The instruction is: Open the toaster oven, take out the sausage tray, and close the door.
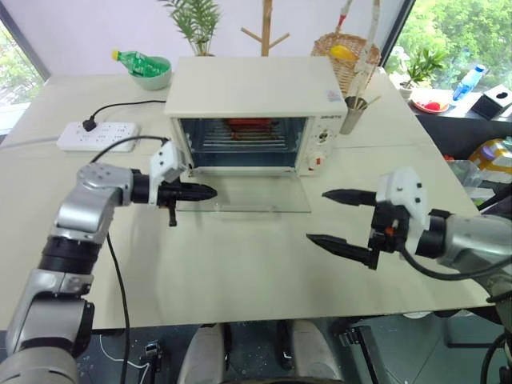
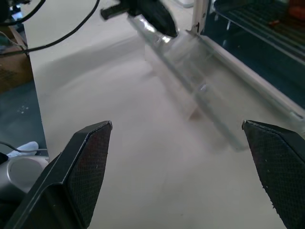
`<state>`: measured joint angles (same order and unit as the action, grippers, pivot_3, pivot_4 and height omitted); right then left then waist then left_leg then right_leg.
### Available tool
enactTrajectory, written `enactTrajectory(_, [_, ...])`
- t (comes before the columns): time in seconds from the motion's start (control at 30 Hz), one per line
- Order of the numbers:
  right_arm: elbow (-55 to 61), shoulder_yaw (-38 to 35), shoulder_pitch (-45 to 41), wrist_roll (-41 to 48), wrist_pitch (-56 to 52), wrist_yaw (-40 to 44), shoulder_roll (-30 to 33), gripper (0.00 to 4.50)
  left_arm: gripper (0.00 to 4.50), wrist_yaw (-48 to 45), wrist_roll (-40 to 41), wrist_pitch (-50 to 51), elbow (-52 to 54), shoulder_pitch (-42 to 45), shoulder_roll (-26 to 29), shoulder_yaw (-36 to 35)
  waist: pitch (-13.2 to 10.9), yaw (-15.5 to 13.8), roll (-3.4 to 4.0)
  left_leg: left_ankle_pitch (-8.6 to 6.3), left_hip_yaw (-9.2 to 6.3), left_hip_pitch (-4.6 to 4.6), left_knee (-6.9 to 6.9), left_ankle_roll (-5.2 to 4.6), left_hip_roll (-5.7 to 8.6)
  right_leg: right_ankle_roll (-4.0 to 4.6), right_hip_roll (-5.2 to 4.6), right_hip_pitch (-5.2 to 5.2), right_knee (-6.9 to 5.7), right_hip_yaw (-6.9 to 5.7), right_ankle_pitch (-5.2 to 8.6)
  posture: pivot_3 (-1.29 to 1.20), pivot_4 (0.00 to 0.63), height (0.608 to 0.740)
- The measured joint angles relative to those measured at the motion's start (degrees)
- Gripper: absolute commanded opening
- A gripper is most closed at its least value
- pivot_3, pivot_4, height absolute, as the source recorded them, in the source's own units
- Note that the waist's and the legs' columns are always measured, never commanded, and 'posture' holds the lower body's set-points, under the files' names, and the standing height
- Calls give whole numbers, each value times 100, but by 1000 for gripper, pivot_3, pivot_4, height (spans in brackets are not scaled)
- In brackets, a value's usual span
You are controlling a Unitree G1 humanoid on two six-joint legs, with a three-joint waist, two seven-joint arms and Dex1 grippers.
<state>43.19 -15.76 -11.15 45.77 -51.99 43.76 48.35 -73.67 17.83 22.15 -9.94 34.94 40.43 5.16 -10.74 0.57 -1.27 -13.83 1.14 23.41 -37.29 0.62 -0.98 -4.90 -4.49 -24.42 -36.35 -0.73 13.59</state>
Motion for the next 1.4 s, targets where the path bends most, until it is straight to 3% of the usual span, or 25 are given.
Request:
enactTrajectory(0.17, [-260, 287, -402, -150, 70, -400, -129, 4500, 38, 523, -1, 47, 307, -620, -219, -8, 1, -3, -1, 0, -1, 0, 0, 0, 0, 0, -1, 0, 0, 1, 0, 0, 150, 740])
enactTrajectory(0.4, [-657, 1012, -896, -662, 370, -560, -182, 4500, 38, 1015, 78, 224, 369, -834, -450, -84, 1, -1, -2, 0, 1, 2, -6, 0, 3, 0, -5, 1, 0, 1, 0, 0, 150, 740])
enactTrajectory(0.6, [-1490, 1826, -1689, -1570, 898, -636, -460, 4500, 38, 1158, 954, 1312, 866, -895, -157, -923, 1, 35, -2, 0, 0, -1, 3, 0, -2, 0, 2, -3, -2, 1, 0, 0, 150, 740])
enactTrajectory(0.83, [-2712, 3227, -2552, -3201, 1940, -621, -1008, 4500, 38, 1465, 2867, 3219, 2039, -1349, 423, -2521, 1, 41, -1, 0, 1, 0, 4, 0, -1, 0, -4, -4, -1, 2, 0, 0, 150, 740])
enactTrajectory(1.1, [-3866, 3960, -3135, -4456, 2737, -766, -1885, 4500, 38, 2179, 3119, 3334, 2943, -2267, 589, -3161, 3, -1, -5, 1, 0, 0, 3, 1, 2, 2, -8, -3, -1, 3, 0, 0, 150, 740])
enactTrajectory(1.2, [-4314, 4040, -3283, -4759, 3014, -811, -2169, 4500, 906, 2376, 3115, 3217, 3122, -2320, 612, -3179, 4, 8, -6, 1, 3, 0, 2, 2, 4, 4, -11, -3, 0, 4, -1, 0, 150, 740])
enactTrajectory(1.4, [-5524, 4113, -3679, -5392, 3844, -999, -2595, 4500, 4047, 2488, 3164, 3004, 3352, -2396, 675, -3184, 4, 41, -7, 1, 3, -3, 7, 2, 3, 4, -8, -4, 0, 4, -1, 0, 150, 740])
